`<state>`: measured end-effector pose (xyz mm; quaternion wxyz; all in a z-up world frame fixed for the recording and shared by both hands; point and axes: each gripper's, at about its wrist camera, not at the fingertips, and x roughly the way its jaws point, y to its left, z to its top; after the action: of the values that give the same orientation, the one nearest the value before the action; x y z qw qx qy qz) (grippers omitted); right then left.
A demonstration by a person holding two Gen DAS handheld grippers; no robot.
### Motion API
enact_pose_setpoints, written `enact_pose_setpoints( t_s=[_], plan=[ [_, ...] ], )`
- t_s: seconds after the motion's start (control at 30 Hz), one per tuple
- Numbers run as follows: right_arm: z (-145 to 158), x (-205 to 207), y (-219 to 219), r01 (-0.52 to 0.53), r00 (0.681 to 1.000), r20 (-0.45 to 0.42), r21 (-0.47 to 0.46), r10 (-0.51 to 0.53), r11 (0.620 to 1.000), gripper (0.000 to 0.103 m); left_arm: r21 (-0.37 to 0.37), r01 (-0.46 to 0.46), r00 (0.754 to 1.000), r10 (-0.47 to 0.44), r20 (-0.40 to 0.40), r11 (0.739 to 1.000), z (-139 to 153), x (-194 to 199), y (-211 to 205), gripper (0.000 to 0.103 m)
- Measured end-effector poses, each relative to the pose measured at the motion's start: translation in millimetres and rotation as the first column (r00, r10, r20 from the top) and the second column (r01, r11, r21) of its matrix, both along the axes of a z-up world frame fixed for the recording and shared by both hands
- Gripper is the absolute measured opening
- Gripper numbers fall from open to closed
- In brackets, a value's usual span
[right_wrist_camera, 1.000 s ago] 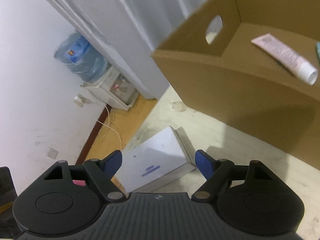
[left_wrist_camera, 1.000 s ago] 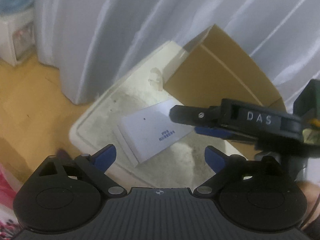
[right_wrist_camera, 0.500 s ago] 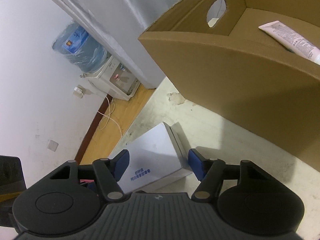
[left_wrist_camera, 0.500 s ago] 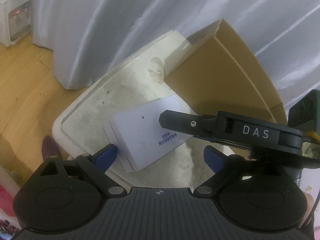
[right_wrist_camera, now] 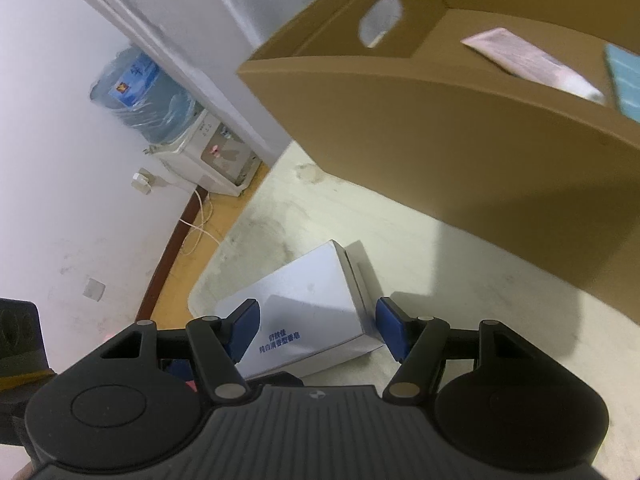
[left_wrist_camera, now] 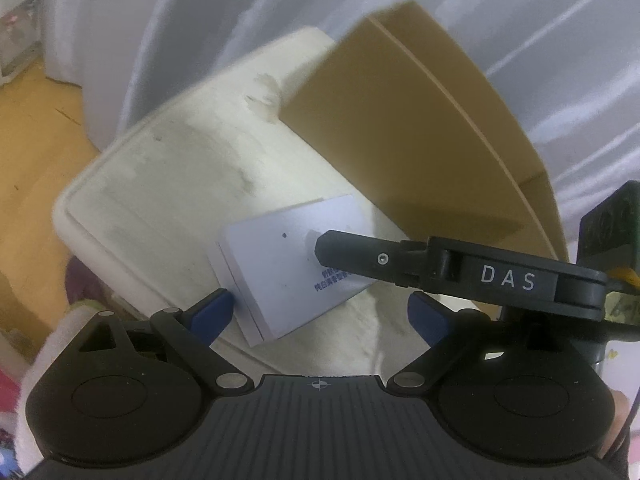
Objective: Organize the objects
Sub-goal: 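Move the open right gripper down to the small white box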
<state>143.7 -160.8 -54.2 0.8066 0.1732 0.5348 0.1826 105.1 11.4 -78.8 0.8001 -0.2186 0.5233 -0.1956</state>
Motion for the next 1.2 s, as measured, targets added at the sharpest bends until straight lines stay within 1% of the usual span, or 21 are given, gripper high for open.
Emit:
enact_pose_setpoints(
  t_s=[0.33,0.63,0.9,1.2],
  plan=[
    [0.6,-30.9,-47.6,0.079,0.997,-0.022,-0.006,-0.079,0.997,0.068,-0.004,0.092,0.996,-0.092,-0.006,0.996,-1.0,-17.6,-46.2,0.094],
    [-0.6,-53.4,-86.4,0.122,0.992,-0.036,0.001,-0.122,0.992,0.068,0.002,0.159,0.987,-0.158,-0.008,0.987,-2.7,-29.7,-85.1,0.094],
    [-3.1,-67.3,-111.9,0.142,0.989,-0.043,0.015,-0.141,0.990,0.068,0.018,0.188,0.982,-0.187,-0.008,0.982,-2.0,-39.6,-110.0,0.094],
    [-4.7,-75.2,-130.3,0.154,0.987,-0.048,0.037,-0.152,0.987,0.068,0.036,0.203,0.979,-0.203,-0.012,0.978,-1.4,-52.0,-125.0,0.094]
  ],
)
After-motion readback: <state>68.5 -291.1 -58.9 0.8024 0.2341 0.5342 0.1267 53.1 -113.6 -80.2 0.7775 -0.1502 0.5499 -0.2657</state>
